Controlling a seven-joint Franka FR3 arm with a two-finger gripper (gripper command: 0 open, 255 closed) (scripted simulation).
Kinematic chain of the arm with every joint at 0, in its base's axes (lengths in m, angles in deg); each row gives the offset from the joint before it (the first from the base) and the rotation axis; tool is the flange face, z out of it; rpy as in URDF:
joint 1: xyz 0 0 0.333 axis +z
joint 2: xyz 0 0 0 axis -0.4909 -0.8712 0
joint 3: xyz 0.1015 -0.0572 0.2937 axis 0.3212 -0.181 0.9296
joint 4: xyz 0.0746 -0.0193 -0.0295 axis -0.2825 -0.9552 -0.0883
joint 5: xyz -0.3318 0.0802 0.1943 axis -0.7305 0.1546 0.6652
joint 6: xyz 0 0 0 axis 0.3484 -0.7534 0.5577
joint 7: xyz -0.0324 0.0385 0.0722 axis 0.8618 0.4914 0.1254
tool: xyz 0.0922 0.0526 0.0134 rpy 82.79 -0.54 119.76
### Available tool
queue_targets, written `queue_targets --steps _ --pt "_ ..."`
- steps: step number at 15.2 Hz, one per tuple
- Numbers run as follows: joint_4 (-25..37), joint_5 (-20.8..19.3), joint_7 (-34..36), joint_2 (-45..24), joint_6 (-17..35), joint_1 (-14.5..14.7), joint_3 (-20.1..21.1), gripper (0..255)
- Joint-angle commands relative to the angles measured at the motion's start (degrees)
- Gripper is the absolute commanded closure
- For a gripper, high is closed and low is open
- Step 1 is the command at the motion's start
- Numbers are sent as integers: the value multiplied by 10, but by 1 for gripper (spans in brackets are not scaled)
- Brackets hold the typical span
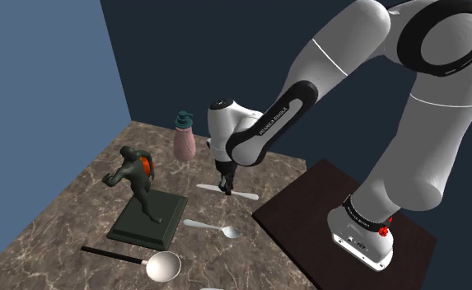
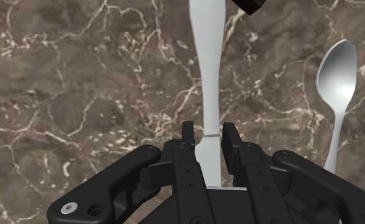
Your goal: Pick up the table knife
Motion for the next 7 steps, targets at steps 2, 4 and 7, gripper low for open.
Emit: queue_targets --steps 2,4,7 --pt "0 10 -5 23 -22 -3 5 255" --pt "0 16 -9 38 -36 -5 8 255" --pt "0 20 -11 46 -45 -6 9 255"
